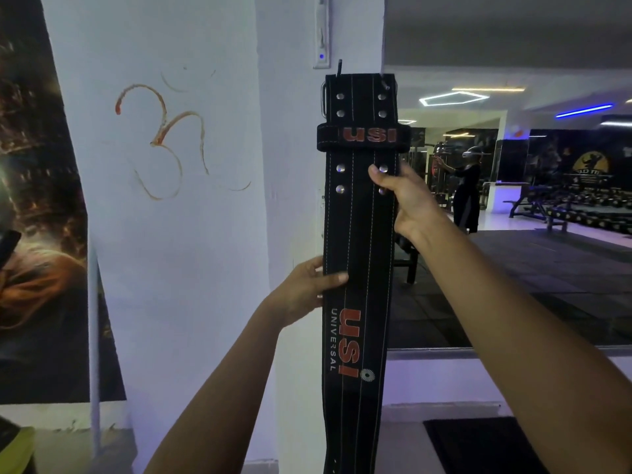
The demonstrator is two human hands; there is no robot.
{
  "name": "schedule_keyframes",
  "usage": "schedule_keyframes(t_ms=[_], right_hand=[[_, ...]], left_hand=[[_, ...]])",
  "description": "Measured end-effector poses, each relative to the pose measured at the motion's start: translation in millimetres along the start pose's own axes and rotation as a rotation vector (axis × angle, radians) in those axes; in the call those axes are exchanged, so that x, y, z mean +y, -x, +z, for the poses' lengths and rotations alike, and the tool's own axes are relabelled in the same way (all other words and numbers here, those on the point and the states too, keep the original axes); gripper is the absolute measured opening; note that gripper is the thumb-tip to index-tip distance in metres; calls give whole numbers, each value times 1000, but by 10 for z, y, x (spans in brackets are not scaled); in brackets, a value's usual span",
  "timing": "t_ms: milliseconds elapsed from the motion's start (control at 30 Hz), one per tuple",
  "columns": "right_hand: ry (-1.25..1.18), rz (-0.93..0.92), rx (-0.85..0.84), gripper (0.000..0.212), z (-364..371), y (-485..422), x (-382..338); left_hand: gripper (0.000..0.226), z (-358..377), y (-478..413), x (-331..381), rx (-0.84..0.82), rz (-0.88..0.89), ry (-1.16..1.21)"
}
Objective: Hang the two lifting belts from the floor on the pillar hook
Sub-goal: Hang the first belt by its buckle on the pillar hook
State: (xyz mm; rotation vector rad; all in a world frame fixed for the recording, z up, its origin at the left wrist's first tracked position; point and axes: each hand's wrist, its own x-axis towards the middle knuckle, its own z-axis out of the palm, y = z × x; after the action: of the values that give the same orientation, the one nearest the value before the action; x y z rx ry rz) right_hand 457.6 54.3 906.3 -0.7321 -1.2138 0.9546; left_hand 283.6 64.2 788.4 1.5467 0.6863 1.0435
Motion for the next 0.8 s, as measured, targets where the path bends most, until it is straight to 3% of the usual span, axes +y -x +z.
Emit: schedule_keyframes(t_ms=[100,233,400,600,767,800], right_hand=[[-29,27,-40,15,-26,31,84],[-33,35,-98,23,-20,106,221],[75,11,-155,38,-77,244,365],[171,221,-329,53,-366,605,841],[-68,199,-278,42,-317,428,524],[-63,230,-276,50,-282,370,409]], left_hand=[[55,2,-175,455,90,125,113],[43,84,-359,951,167,266,114],[43,145,-441,890,316,303,201],[42,147,-401,1041,363,260,258],[44,151,-394,1009,339,237,233],[40,159,-388,965,330,232,239]])
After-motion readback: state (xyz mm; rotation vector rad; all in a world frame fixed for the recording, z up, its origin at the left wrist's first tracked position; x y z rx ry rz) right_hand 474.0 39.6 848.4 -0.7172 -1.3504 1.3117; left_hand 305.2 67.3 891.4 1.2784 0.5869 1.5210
